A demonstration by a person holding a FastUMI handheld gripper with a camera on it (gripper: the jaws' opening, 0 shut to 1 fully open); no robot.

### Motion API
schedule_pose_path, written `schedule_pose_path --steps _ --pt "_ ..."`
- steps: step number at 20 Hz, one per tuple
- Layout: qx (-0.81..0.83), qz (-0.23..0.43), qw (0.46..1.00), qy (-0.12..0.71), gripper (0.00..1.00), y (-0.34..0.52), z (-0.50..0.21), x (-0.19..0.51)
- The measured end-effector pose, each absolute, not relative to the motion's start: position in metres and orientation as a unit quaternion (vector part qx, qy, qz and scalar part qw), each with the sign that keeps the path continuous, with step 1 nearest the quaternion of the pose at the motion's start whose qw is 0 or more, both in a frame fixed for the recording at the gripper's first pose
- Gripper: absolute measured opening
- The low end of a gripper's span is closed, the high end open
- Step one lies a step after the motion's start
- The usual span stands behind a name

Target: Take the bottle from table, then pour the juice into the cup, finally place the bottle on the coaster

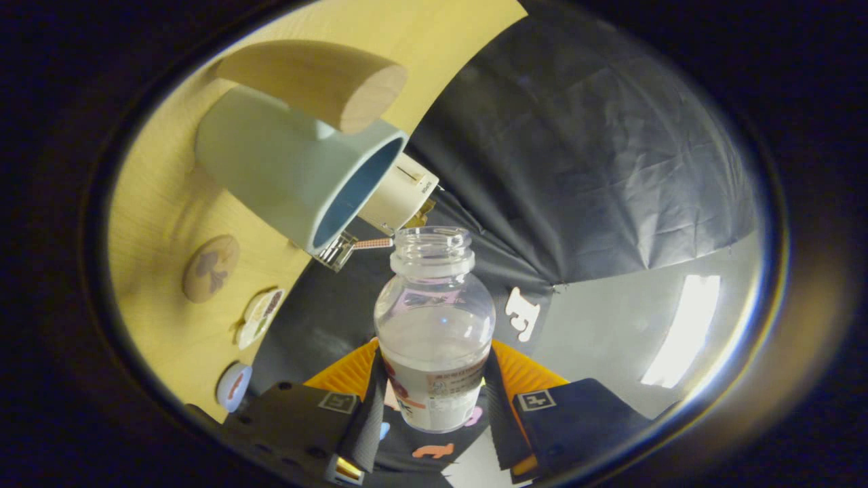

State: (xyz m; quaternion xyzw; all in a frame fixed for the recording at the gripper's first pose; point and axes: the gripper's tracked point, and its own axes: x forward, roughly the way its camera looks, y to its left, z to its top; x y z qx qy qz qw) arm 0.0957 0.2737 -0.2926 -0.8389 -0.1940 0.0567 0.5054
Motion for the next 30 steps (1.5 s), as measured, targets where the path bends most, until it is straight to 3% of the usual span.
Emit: schedule_pose_path --steps 17,30 --pt "-0.631 0.128 0.764 -0.04 0.71 0.251 -0.305 0.098" --pt "-0.387 0.117 0.912 0.067 0.71 0.211 -0.314 0.125"
